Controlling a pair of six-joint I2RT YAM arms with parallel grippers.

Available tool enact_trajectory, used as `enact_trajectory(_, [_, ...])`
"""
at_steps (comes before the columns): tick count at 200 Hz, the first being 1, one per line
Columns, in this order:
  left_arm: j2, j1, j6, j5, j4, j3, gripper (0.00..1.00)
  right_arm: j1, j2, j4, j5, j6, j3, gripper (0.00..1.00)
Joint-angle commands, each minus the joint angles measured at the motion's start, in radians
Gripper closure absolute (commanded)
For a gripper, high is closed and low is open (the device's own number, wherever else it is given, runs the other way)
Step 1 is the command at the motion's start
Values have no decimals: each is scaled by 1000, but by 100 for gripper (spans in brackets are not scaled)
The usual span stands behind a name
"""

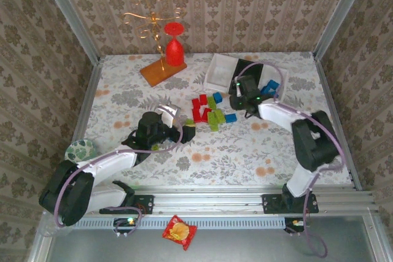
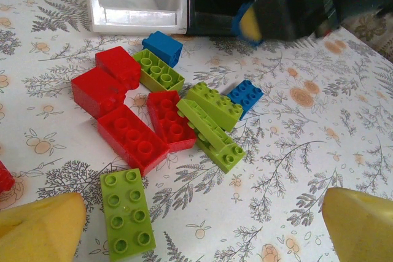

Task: Sort the legos into containers by color
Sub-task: Place the lego in the container.

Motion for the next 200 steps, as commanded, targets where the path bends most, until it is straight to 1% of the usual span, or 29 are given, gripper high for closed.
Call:
enact_trajectory(1, [-1, 5, 13, 2, -9, 15, 0, -106, -93, -10, 36, 90, -25, 68])
enact_trajectory(17, [-4, 5, 11, 4, -8, 15, 0, -181, -108, -25, 47, 135, -19, 68])
enact_trajectory(32, [-5, 5, 9, 6, -8, 15, 0, -237, -91, -25, 66, 168, 7, 68])
enact_trajectory(47, [-6, 5, 5, 10, -6, 15, 0, -278, -25, -52, 78, 188, 73, 67])
enact_trajectory(83, [-10, 3, 3, 13, -8, 15, 0, -329, 183, -109, 130, 187, 261, 66])
enact_trajectory(99, [-13, 2, 3, 13, -5, 14, 0, -340, 249, -114, 129, 177, 331, 61])
enact_trajectory(110, [-11, 0, 3, 17, -4, 14, 0, -342, 286, -140, 137, 165, 385, 56])
enact_trajectory(125, [-2, -1, 8, 28, -4, 18, 0, -341, 293, -163, 126, 149, 426, 48])
enact_trajectory(148, [21, -2, 15, 46, -4, 30, 0, -321, 201, -127, 57, 154, 355, 38])
enact_trajectory(162, [35, -3, 19, 56, -10, 37, 0, -280, 120, -118, 33, 158, 275, 35])
enact_trajectory(182, [48, -3, 37, 70, -43, 55, 0, -179, -9, -89, 42, 147, 112, 32])
enact_trajectory(200, [56, 0, 65, 53, -123, 87, 0, -76, -102, -75, 54, 129, -16, 29])
